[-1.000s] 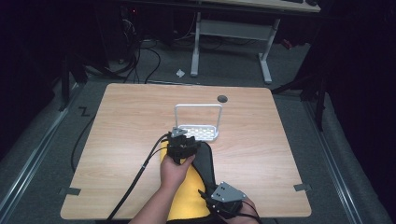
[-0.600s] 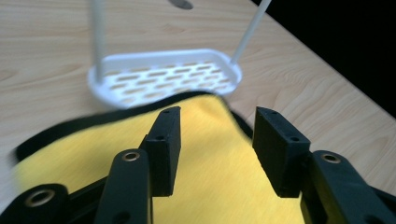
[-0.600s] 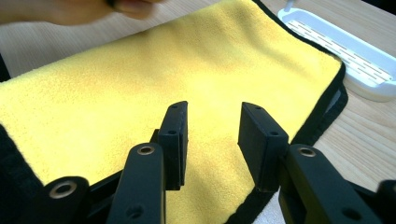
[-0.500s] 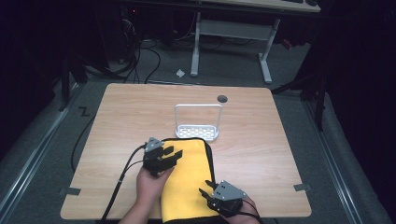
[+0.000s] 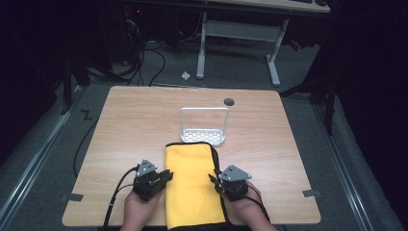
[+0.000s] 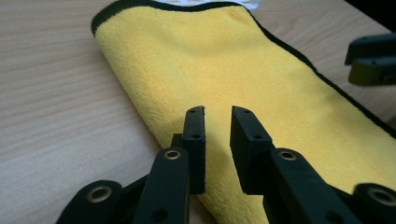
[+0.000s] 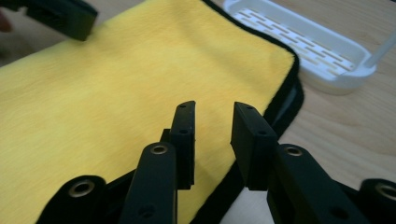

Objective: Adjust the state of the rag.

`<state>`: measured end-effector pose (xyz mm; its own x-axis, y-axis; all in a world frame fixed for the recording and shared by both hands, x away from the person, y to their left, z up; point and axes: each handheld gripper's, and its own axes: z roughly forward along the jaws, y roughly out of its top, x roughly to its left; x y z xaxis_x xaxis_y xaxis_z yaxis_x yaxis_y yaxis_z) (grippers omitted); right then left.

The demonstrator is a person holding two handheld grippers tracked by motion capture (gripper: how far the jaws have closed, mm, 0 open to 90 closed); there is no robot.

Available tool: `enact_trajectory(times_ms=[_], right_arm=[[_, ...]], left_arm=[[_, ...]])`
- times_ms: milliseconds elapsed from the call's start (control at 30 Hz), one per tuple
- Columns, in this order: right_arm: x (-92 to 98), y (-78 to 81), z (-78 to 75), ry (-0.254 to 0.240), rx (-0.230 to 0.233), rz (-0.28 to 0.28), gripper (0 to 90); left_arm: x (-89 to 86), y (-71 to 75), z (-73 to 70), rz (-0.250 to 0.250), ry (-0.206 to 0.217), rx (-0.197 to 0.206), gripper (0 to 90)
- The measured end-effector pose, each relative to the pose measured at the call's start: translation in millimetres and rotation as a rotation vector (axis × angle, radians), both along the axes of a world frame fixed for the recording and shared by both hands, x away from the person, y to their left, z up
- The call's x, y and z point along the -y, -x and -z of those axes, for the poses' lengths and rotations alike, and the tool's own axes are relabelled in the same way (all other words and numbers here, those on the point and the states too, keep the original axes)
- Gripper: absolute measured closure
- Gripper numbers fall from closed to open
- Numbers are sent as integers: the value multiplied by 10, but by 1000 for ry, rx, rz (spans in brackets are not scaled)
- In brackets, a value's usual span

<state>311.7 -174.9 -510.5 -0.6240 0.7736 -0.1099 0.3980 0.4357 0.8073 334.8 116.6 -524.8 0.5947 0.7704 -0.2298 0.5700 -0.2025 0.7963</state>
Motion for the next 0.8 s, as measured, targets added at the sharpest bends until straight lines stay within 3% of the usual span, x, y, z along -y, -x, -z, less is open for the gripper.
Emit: enact_trajectory(times_ms=[33, 67, 167, 267, 300, 533, 700, 800], right_arm=[[-2, -152, 4, -1, -17, 29, 764], [-2, -152, 4, -1, -17, 29, 764], [-29, -349, 53, 7, -53, 58, 805], [-67, -442, 142, 36, -97, 62, 823], [-84, -448, 185, 59, -118, 57, 820], [-4, -333, 207, 61, -94, 48, 800], [119, -223, 221, 45, -88, 45, 774], [201, -136, 219, 32, -96, 40, 742]], left_arm=[[1, -26, 4, -7, -8, 0, 728], [-3, -51, 10, -9, -9, -5, 728], [2, -95, 36, -6, -25, -17, 730], [38, -99, 84, 7, -69, -27, 748], [45, -98, 98, 14, -80, -27, 751], [101, -35, 95, 47, -83, -28, 751], [154, 26, 98, 103, -43, -64, 712], [192, 83, 102, 126, -46, -57, 713]])
